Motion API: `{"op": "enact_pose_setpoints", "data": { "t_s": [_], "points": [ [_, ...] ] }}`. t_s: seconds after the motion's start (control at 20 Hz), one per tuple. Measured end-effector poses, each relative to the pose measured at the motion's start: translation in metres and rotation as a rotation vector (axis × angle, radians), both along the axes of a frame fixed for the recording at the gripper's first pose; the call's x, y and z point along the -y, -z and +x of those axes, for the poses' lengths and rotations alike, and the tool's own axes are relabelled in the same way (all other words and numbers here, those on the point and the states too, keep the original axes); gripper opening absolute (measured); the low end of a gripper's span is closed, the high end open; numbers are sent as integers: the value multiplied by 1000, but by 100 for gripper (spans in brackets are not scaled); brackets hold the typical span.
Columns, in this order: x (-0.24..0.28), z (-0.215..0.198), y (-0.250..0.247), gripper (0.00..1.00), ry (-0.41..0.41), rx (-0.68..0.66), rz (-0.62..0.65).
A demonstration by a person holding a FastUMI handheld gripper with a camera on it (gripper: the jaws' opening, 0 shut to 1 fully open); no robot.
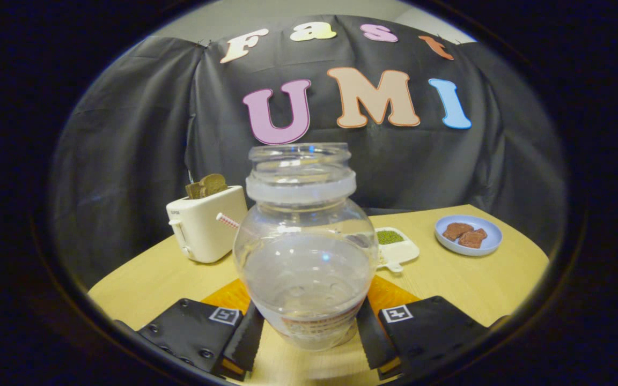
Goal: Take the bottle from table, then pour the juice into the cup, finally place the bottle on the coaster
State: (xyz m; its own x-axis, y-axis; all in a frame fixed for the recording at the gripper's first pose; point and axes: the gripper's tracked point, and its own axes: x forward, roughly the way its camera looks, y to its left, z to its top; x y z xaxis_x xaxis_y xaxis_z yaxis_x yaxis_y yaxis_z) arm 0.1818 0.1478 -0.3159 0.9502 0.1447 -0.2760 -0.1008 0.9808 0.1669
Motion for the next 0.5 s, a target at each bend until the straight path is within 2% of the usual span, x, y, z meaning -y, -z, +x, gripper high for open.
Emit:
{"op": "enact_pose_setpoints", "data": {
  "t_s": [0.2,0.5],
  "points": [
    [-5,13,17,80,7,-33,36],
    [-7,14,26,81,4,-41,-3]
  ]
}}
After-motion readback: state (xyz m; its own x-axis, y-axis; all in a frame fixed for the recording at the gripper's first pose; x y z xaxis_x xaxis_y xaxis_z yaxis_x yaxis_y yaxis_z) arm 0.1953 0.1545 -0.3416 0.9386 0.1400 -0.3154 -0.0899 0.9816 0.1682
